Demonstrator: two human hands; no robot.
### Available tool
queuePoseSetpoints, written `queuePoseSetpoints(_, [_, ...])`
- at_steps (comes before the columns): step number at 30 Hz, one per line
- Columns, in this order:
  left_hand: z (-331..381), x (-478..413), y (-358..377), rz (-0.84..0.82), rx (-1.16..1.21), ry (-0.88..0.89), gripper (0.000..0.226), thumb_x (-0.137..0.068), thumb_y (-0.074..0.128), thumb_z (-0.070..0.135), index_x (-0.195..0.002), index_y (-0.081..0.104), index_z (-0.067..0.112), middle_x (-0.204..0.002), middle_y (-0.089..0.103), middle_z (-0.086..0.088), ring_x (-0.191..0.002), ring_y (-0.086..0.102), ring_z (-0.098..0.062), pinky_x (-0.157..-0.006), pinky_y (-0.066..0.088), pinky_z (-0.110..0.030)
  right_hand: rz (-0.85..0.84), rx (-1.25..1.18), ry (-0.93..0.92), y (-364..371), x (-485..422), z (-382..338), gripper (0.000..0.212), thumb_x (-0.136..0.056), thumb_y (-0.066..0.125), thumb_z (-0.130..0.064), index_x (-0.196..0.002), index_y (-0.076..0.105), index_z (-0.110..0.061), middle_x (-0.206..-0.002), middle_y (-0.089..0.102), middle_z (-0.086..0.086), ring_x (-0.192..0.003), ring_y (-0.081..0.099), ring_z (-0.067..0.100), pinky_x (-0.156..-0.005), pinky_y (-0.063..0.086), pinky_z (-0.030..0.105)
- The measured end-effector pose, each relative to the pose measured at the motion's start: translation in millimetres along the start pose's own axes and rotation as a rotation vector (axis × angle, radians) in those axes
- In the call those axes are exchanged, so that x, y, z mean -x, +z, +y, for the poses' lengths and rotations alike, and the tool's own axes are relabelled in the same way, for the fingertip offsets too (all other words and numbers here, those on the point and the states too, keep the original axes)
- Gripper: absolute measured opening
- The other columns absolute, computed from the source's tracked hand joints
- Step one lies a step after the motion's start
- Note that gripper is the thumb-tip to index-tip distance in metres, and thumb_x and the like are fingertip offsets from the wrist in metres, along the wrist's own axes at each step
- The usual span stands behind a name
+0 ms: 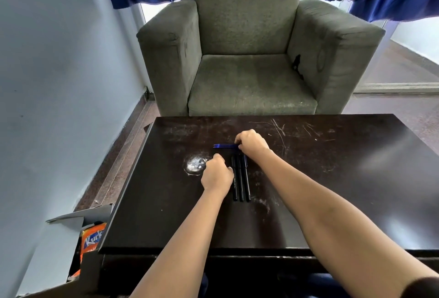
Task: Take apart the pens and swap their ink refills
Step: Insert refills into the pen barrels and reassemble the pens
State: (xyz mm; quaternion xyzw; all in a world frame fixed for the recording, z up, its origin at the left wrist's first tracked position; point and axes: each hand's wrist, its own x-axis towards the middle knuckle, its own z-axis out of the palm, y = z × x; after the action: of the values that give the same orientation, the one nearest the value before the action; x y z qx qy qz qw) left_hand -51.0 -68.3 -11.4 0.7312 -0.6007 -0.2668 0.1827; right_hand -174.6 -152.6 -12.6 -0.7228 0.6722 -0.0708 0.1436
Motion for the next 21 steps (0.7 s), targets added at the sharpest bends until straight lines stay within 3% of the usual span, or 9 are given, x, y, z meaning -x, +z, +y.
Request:
queuePoseSetpoints(7, [8.1, 3.0, 0.5, 0.028, 0.012, 0.061, 0.026, -0.091, 0.057, 0.018, -0.115, 0.054, 0.010, -0.110, 0.063, -0.010, -0.093, 0.066, -0.028, -0.068, 0.048, -0.035, 0.090, -0.009, 0.079, 0.8, 18.8, 12.4, 0.031, -0.088, 0.051, -0.003, -0.108, 0.069, -0.018, -0.112, 0.066, 0.011, -0.100, 0.063, 0.033, -0.078, 0.052, 0.036])
queuePoseSetpoints(16, [35.6, 18.6, 17.4, -0.033, 0.050, 0.255, 0.024, -0.088, 0.060, 0.017, -0.112, 0.061, 0.013, -0.104, 0.069, -0.006, -0.091, 0.067, -0.022, -0.082, 0.055, -0.037, 0.169, -0.051, 0.332, 0.2, 66.7, 44.4, 0.029, -0.088, 0.050, -0.003, -0.104, 0.071, -0.015, -0.105, 0.070, 0.011, -0.099, 0.065, 0.032, -0.079, 0.053, 0.036])
queuePoseSetpoints(21, [47.3, 28.2, 36.3, -0.187, -0.037, 0.325, 0.042, -0.086, 0.066, 0.022, -0.126, 0.056, 0.013, -0.118, 0.064, -0.007, -0.106, 0.063, -0.024, -0.091, 0.053, -0.039, 0.202, -0.116, 0.507, 1.8, 93.4, 58.1, 0.027, -0.088, 0.052, -0.005, -0.109, 0.068, -0.012, -0.109, 0.068, 0.012, -0.104, 0.064, 0.033, -0.082, 0.052, 0.035])
